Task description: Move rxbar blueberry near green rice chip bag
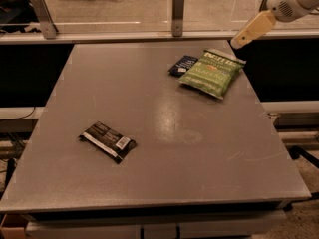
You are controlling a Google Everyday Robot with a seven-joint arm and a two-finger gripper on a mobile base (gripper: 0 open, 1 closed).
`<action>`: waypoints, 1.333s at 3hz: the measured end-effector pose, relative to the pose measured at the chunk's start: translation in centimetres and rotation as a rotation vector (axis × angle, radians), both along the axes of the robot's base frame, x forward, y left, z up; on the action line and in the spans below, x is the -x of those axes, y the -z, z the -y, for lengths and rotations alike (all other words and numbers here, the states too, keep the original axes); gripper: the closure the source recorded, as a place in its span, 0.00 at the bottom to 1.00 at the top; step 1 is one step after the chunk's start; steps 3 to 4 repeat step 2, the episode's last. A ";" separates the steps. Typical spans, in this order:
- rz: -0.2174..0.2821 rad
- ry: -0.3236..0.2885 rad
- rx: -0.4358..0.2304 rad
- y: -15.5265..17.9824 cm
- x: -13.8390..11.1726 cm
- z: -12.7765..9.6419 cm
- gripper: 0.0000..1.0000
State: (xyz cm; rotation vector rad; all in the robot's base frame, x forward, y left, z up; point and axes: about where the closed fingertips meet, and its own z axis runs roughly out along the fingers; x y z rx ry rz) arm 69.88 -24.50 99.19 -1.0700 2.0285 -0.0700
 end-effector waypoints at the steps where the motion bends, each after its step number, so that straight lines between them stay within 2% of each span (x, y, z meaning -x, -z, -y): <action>1: 0.109 0.039 0.040 -6.7 4.6 3.2 0.00; 2: 0.127 0.042 0.046 -7.9 5.4 3.3 0.00; 4: 0.127 0.042 0.046 -7.9 5.4 3.3 0.00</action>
Offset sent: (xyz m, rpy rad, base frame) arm -0.0440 -0.0311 0.0639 -0.0386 -0.1041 -0.0379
